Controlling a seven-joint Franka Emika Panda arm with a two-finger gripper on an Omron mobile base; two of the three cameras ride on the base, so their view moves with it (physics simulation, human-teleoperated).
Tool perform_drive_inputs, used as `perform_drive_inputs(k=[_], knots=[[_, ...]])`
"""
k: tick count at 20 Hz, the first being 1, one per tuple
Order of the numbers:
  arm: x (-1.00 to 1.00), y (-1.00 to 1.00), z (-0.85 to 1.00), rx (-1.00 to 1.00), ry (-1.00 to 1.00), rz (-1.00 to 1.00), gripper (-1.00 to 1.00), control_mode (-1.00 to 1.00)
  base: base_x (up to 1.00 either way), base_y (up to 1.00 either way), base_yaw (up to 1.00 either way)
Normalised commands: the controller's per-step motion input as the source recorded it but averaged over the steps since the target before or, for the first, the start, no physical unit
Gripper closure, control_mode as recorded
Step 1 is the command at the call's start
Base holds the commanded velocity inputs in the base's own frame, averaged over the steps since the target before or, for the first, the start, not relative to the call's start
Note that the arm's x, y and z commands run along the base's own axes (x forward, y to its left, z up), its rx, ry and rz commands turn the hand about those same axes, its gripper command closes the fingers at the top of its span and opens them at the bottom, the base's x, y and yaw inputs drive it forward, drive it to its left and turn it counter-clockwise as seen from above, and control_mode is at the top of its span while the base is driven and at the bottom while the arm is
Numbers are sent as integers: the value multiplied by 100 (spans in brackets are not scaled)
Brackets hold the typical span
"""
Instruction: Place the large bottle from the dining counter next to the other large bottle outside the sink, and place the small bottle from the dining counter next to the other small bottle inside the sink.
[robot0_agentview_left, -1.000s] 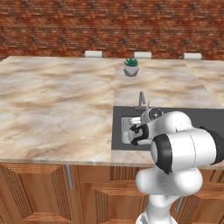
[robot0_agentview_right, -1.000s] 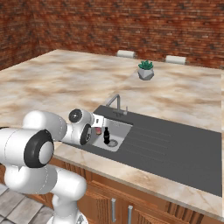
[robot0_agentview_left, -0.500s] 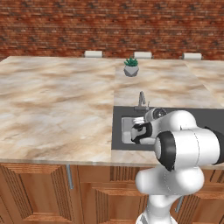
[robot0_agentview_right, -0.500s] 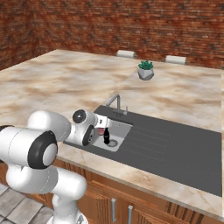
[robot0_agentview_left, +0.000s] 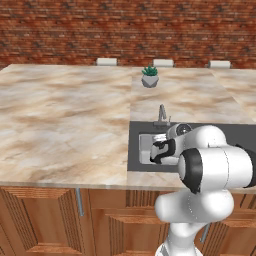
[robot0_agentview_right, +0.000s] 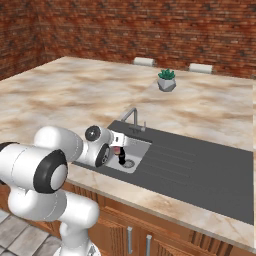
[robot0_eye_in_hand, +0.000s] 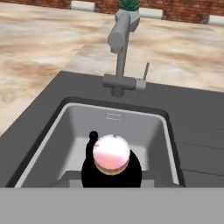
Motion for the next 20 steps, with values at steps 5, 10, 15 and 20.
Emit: perform_drive_inputs(k=[5, 10, 15, 20], knots=[[0, -6, -5, 0, 0, 0, 100, -100, 0, 0, 0], [0, -8, -8, 0, 0, 0, 100, -100, 0, 0, 0], [0, -5, -11, -2, 0, 0, 100, -100, 0, 0, 0], [1, -2, -13, -2, 0, 0, 100, -100, 0, 0, 0]])
